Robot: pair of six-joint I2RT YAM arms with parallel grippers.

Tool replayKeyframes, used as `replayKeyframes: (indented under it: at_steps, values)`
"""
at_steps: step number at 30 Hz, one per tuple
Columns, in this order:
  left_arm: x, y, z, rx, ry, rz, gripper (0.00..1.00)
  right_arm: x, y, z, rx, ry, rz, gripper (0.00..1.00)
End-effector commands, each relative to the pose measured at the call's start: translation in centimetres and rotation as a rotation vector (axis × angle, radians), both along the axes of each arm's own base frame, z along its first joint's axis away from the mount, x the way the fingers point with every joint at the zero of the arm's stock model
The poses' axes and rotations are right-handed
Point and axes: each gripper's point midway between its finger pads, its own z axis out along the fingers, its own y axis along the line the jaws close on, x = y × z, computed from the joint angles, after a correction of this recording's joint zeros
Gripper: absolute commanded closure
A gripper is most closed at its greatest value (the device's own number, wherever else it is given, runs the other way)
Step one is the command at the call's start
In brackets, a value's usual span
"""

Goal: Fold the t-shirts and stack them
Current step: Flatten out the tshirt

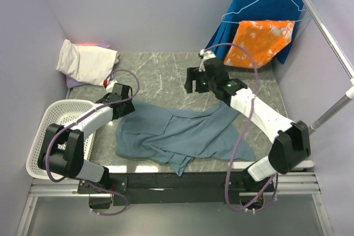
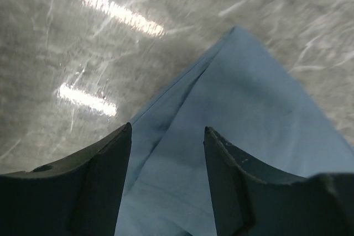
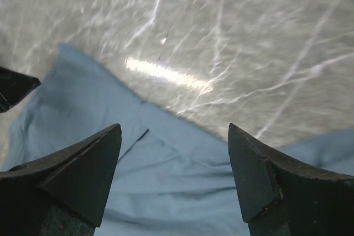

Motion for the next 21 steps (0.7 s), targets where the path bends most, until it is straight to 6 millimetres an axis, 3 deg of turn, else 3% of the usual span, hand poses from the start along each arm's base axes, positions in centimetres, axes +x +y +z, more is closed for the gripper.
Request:
replayKeyframes:
  at_steps: [1,6,9,10,13,21]
  values:
    - [0.4,-0.1,-0.4,-0.052,-0.021,0.034,0.4,0.7,2.0,-3.3,0.004,0.102,0.046,0.16]
    - [-0.3,0.8,-2.1,-0.078,0.021,0.065,0.4,0.1,4.4,-5.4,-0.003,0.178,0.125,0.17]
    - [-0.6,1.2,-2.8,-0.11,0.016,0.074,0.3,-0.9,6.2,-6.8,-0.018,0.214,0.176,0.17]
    - [-0.5,1.1,-3.1,-0.125,0.016,0.062,0.32,-1.2,6.7,-7.2,-0.037,0.218,0.179,0.17]
    - [0.3,0.1,-3.0,-0.172,-0.004,-0.001,0.36,-1.1,6.6,-8.1,-0.08,0.233,0.153,0.18]
    - [1.8,-2.0,0.0,-0.231,-0.048,-0.118,0.37,-1.4,3.6,-10.3,-0.171,0.245,0.043,0.16]
